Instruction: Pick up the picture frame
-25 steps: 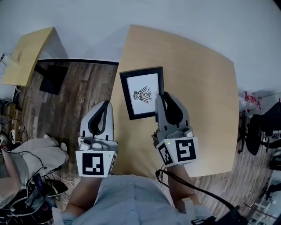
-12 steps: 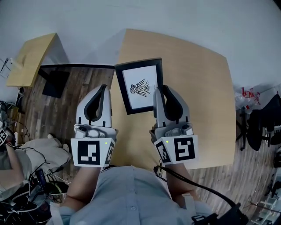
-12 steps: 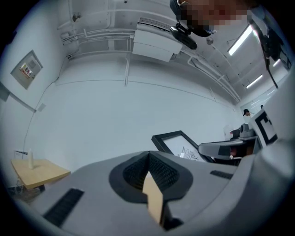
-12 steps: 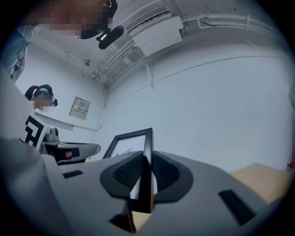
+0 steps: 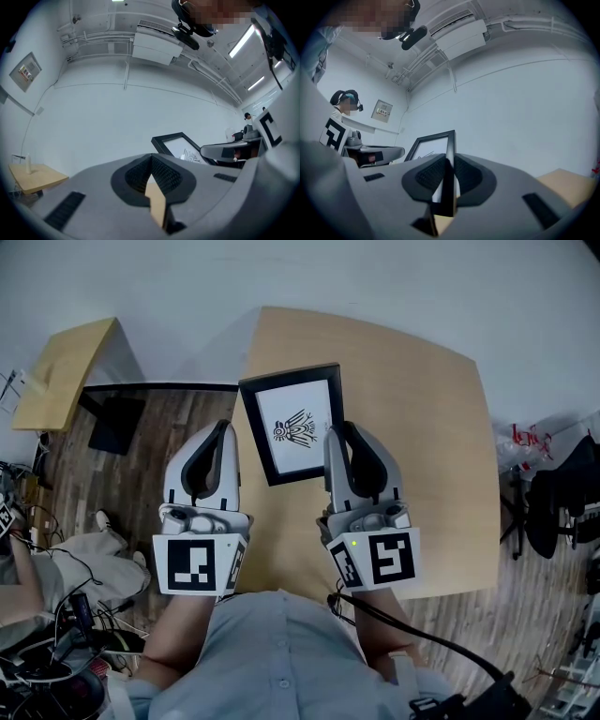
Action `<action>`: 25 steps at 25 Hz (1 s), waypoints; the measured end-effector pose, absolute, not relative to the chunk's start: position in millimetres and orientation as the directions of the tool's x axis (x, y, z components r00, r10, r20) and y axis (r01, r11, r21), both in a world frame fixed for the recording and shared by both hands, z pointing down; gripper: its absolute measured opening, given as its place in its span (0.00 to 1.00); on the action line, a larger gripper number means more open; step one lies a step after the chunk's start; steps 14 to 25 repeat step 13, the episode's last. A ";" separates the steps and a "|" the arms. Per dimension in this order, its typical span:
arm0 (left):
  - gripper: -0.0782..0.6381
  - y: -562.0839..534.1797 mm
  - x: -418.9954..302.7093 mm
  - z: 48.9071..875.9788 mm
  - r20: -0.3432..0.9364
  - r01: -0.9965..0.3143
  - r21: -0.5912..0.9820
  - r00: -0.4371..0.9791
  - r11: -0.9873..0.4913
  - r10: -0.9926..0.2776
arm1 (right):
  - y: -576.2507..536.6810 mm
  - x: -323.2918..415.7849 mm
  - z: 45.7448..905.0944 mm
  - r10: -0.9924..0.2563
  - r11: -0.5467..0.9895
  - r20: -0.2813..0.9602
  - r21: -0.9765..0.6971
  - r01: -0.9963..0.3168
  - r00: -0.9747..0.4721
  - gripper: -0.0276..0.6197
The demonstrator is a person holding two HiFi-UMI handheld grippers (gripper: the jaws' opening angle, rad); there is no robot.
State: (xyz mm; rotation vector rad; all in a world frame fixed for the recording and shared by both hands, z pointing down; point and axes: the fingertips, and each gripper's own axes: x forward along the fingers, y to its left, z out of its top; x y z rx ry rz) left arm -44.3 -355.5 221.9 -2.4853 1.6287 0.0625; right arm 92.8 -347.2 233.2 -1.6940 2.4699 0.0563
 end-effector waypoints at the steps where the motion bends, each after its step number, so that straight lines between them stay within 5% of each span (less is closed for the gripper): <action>1: 0.11 -353.9 -42.3 221.9 -0.128 -0.912 -0.122 0.405 -0.390 -0.906 | -346.1 94.3 233.0 -0.925 0.363 -0.144 -0.053 -0.930 -0.352 0.13; 25: 0.11 -389.9 -85.1 235.0 -0.120 -0.907 -0.119 0.416 -0.403 -0.901 | -383.3 49.0 245.6 -0.929 0.356 -0.128 -0.051 -0.933 -0.348 0.13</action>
